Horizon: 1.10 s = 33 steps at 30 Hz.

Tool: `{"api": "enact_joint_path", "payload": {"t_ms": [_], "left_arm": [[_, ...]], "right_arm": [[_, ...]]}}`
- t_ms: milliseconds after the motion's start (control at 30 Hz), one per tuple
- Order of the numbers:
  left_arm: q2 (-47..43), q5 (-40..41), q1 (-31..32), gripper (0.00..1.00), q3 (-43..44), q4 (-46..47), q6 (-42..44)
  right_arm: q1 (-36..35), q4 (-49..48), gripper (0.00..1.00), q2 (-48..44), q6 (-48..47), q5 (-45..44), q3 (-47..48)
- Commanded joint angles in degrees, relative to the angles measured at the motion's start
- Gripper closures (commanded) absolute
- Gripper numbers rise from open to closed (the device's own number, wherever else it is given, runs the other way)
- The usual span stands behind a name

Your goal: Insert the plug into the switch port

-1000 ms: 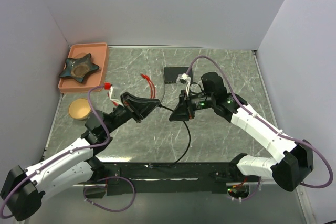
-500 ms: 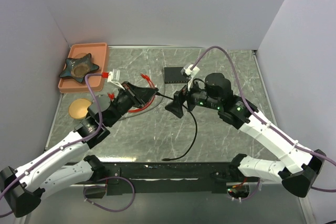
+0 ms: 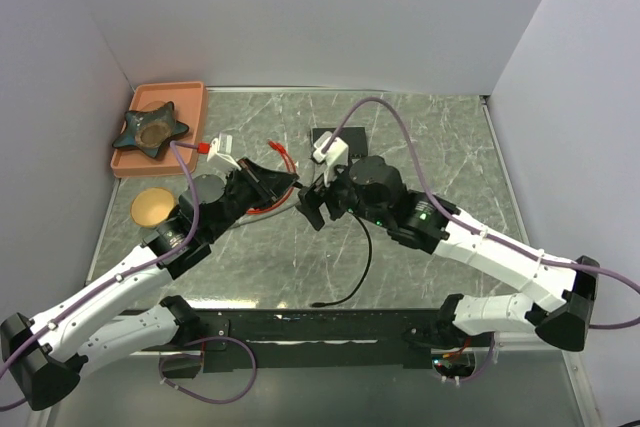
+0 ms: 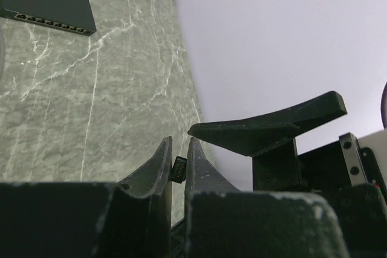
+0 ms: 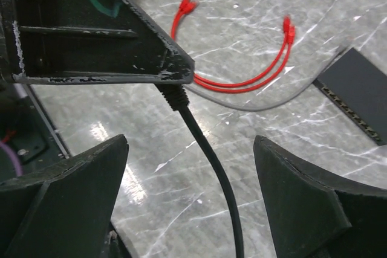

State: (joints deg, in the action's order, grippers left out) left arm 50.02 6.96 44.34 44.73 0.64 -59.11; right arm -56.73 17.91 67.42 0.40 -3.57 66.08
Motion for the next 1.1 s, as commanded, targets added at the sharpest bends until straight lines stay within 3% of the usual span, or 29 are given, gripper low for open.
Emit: {"api": "enact_joint_path", "payload": {"t_ms": [0,133,300,400,433,500,533,600,733,767,867,1067], "left_arm": [[-0.71,1.12,0.22,0.99,2.64,-0.47,-2.76],[-0.89,1.21,0.22,0.99,2.56,-0.47,-2.94],[-1.15,0.95,0.14,0.99,2.55,-0.47,-2.94],[-1.42,0.95,0.22,0.99,2.38,-0.12,-3.20],[-1.50,0.86,0.22,0.99,2.03,0.23,-3.46],[-1.42,0.33,0.22,0.99,1.94,0.67,-3.55],[-1.33,0.42,0.22,0.99,2.29,0.50,-3.21],[-1.24,0.95,0.14,0.98,2.73,-0.12,-2.94],[-2.03,1.91,0.22,0.89,2.47,-0.47,-1.45],[-2.29,2.26,0.22,0.76,2.47,-0.47,-1.18],[-3.78,4.46,0.22,0.48,2.21,-2.57,-0.39],[-9.41,6.84,0.22,0.41,-0.25,-1.53,2.94]], "right_arm": [[-2.94,-5.51,0.10,0.96,-2.60,-9.51,3.08],[-4.70,-7.27,0.12,2.45,-3.65,-12.42,3.44],[-5.50,-8.07,0.24,4.82,-4.62,-13.65,4.75],[-5.93,-8.59,0.47,6.06,-4.54,-14.97,5.02],[-6.20,-9.47,0.61,5.71,-4.62,-15.23,4.58],[-6.37,-10.87,0.76,5.18,-4.89,-15.15,3.79],[-6.38,-10.97,0.90,5.01,-4.89,-15.23,3.70],[-6.38,-10.53,0.99,5.01,-5.24,-15.32,4.05],[-6.38,-10.35,1.00,4.57,-5.68,-14.88,3.53],[-6.38,-10.18,1.00,4.48,-5.50,-14.01,3.35],[-6.29,-8.60,1.00,4.13,-5.33,-12.95,3.61],[-4.36,-3.07,1.00,3.86,-4.10,-3.38,5.46]]}}
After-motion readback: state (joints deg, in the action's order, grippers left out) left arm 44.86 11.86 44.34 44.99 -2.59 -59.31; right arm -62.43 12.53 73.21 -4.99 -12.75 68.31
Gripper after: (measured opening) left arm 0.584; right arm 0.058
